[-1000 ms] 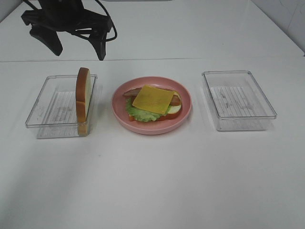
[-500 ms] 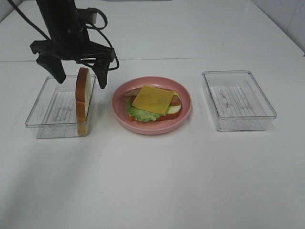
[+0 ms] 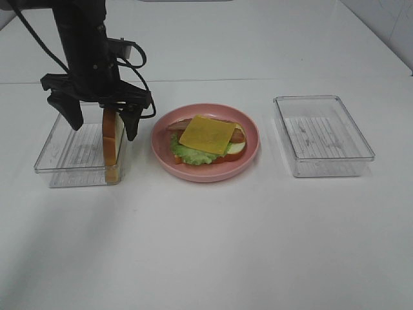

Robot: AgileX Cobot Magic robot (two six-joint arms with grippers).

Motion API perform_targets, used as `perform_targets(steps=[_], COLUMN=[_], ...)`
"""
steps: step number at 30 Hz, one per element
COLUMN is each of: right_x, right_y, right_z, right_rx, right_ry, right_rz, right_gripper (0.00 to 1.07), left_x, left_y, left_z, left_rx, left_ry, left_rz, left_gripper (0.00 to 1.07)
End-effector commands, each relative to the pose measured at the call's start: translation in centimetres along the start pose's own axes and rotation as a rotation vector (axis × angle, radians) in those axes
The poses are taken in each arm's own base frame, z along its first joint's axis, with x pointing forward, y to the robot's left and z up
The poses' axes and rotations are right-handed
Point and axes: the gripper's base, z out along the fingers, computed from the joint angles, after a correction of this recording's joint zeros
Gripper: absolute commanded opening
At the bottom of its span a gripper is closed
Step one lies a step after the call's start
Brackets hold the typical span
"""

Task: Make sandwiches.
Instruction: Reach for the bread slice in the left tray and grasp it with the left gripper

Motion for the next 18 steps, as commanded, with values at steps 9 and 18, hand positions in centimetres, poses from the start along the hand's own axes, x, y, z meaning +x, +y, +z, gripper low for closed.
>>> perform_targets(steps=[9,18], right_x=[0.26,0.26], right_y=[-0.02,-0.02], right_z=[-0.16,-0.16], right_rx=[-0.002,-0.002], right_ry=[-0.032,-0.032], right_rz=[-0.017,-0.017], right_gripper=[0.75,0.75], left_x=[0.33,0.58], left_y=[0.26,0.36], left_z=[0.23,-0.63], left_rx=[-0.023,-0.026], left_ry=[0.033,0.036], left_rz=[0.008,0.051], left_gripper=[0.18,0.0])
